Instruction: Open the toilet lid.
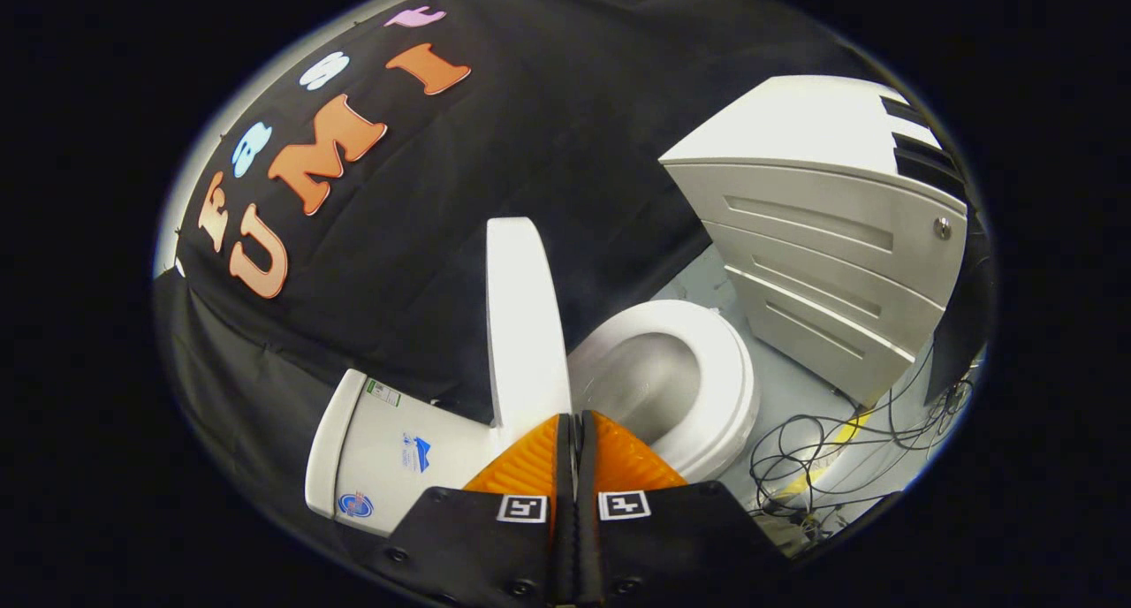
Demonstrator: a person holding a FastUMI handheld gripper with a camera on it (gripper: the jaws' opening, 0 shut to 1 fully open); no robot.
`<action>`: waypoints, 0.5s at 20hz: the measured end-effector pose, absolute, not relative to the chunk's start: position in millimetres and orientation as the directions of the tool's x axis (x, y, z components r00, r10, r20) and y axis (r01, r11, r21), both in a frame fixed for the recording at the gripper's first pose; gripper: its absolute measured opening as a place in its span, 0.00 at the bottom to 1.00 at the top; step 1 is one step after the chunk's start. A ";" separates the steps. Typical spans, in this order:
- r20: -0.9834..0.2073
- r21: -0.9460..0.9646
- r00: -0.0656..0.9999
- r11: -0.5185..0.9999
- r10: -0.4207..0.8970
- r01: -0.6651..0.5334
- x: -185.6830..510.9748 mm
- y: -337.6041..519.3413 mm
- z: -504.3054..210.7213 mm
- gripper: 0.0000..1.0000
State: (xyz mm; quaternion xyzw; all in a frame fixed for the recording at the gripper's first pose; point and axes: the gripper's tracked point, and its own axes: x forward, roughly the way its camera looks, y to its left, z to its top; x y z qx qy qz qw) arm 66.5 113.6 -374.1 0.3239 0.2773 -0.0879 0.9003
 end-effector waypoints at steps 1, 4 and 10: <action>-0.553 0.534 0.833 0.778 0.024 0.331 68.5 115.5 -372.1 0.08; -0.546 0.517 0.837 0.799 0.033 0.306 67.4 126.2 -363.2 0.08; -0.527 0.460 0.848 0.857 0.051 0.234 69.4 157.2 -339.1 0.08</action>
